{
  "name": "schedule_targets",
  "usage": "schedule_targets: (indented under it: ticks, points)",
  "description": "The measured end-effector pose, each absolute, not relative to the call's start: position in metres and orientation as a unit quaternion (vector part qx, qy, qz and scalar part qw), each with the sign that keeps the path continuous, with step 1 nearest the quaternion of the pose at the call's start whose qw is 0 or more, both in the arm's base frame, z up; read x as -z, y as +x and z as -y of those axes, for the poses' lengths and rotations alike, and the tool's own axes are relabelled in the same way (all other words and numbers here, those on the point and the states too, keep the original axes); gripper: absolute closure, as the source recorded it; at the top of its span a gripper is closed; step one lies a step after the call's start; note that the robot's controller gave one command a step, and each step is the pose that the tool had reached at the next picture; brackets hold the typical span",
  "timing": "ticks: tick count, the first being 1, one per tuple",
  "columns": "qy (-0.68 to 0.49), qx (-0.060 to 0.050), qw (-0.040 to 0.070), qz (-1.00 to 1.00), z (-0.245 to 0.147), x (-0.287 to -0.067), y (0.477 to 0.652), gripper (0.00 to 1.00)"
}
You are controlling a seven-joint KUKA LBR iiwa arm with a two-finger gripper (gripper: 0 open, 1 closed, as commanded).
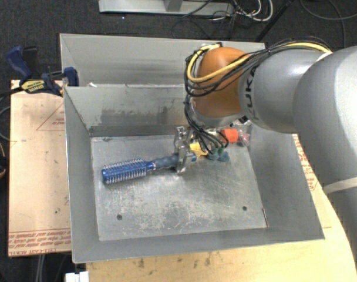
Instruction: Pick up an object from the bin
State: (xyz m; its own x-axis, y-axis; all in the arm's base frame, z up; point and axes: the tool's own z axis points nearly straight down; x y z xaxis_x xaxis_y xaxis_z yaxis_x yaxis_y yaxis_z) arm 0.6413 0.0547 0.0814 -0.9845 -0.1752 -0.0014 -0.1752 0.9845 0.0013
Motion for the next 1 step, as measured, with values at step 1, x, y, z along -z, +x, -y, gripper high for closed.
schedule_targets:
  ticks: [1]
  points:
    - [-0.093,0.0,0.005,-0.996,-0.0618,-0.2095,0.6411,1.0]
